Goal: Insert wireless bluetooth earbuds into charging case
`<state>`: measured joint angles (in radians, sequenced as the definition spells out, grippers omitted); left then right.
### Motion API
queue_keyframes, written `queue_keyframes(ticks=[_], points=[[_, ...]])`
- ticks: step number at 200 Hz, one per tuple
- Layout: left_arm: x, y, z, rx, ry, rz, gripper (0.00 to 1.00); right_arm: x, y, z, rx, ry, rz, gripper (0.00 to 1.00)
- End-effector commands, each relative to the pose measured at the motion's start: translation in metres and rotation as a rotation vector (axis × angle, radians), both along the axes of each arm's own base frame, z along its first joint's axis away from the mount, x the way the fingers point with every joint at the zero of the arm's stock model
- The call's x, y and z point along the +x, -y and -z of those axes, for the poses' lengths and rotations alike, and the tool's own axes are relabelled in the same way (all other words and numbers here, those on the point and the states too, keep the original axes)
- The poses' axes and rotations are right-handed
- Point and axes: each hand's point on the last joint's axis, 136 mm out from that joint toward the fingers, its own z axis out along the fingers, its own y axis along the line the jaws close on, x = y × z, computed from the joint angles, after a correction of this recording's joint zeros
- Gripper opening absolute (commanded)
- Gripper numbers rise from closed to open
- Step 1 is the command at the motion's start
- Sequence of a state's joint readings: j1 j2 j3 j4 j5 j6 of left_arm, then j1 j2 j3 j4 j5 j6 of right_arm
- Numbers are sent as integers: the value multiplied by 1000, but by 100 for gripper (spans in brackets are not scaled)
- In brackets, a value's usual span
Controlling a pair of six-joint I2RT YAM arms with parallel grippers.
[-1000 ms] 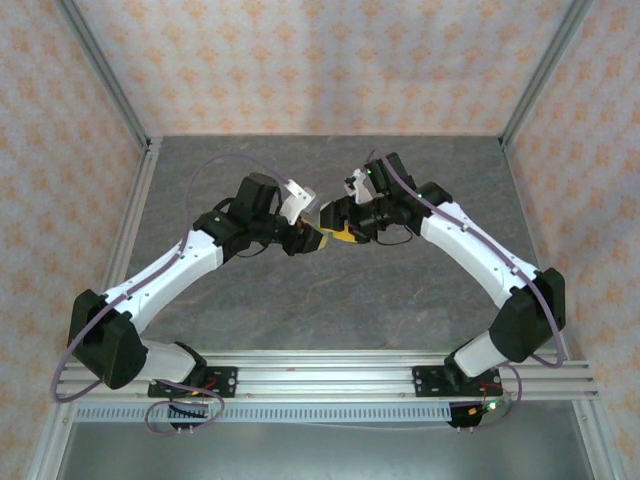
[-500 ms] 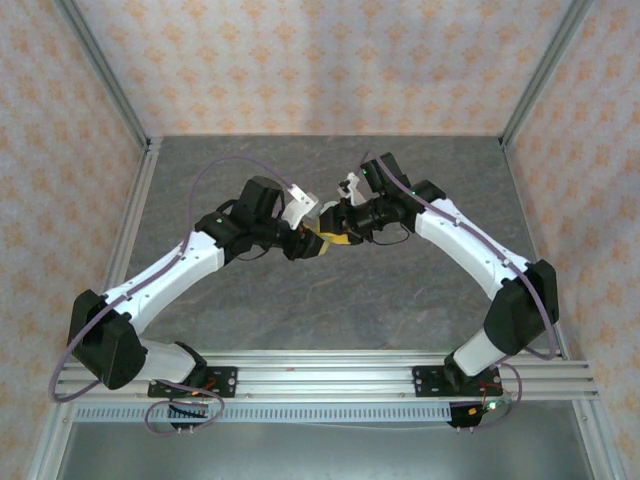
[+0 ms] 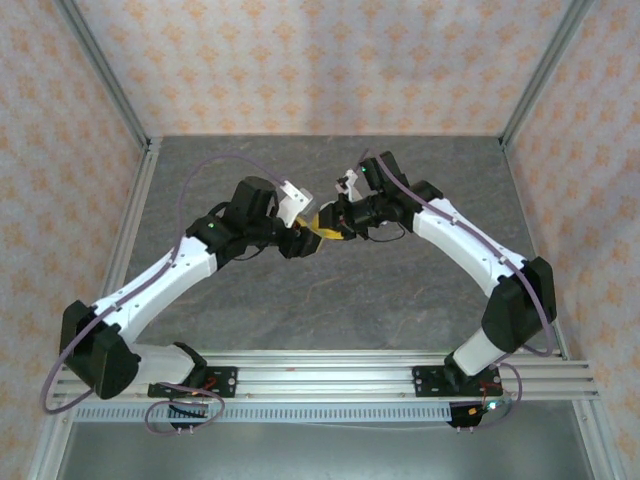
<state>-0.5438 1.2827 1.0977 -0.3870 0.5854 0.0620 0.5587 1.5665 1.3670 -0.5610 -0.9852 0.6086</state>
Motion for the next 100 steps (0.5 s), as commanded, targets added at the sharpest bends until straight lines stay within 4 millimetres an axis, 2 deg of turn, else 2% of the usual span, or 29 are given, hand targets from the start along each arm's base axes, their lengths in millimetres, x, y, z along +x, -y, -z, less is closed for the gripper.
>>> queue_keyframes(ticks=[1, 23, 53, 80, 100], points=[[15, -14, -46, -43, 216, -109, 64, 17, 6, -16, 74, -2, 131, 9], [18, -31, -63, -91, 295, -205, 78, 36, 20, -33, 163, 10, 270, 9], [22, -48, -74, -227, 278, -299, 79, 50, 37, -62, 265, 53, 385, 10], [27, -40, -94, -440, 275, -270, 79, 51, 38, -90, 352, 73, 413, 10], [18, -18, -111, -505, 382, -107, 80, 52, 35, -111, 433, 70, 410, 10]])
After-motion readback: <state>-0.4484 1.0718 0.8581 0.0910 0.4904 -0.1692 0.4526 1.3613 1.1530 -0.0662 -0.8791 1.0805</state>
